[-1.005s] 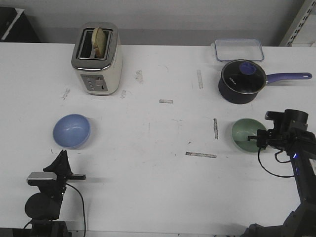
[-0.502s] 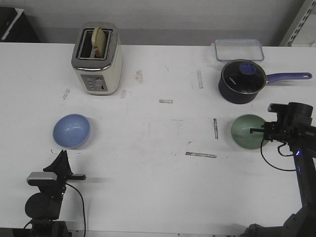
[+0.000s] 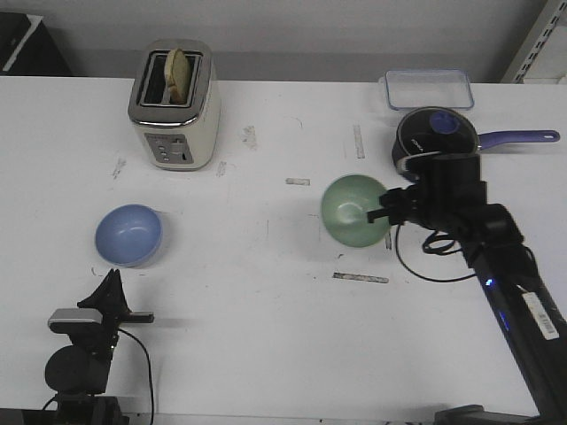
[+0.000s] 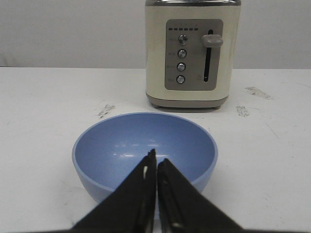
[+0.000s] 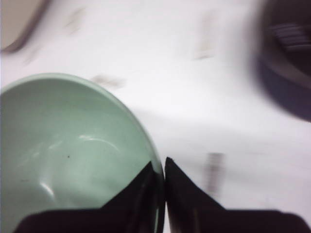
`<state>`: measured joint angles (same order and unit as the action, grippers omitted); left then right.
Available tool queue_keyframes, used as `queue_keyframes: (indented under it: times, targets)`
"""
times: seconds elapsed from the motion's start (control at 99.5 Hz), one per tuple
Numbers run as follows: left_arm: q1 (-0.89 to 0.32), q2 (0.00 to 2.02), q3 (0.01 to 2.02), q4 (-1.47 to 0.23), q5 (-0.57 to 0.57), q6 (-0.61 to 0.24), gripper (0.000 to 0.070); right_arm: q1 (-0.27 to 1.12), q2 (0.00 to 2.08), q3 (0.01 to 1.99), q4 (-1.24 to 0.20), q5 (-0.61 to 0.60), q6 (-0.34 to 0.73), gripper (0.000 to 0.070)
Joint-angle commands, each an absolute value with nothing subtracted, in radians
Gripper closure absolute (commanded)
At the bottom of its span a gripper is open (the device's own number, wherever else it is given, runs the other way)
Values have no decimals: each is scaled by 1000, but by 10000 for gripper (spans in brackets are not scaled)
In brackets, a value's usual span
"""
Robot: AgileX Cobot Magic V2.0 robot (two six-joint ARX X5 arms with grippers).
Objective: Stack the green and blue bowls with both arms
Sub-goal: 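Carry the green bowl with the right gripper toward the table centre and set it down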
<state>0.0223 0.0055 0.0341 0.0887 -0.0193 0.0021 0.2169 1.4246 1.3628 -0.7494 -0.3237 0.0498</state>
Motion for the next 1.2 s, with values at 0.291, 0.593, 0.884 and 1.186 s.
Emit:
queue_keyframes:
  times: [0.291, 0.593, 0.884, 1.186]
  targets:
    - [23, 3, 13, 83, -15, 7, 699, 517, 1644, 1372, -679, -279, 107, 700]
    - [23, 3, 13, 76, -15, 7, 699, 561, 1772, 1372, -612, -252, 131, 700]
    - [23, 3, 13, 75, -15, 7, 698, 562, 1785, 1372, -611, -200, 105, 700]
    - [23, 3, 13, 75, -15, 7, 699, 563, 1795, 1372, -599, -202, 96, 691]
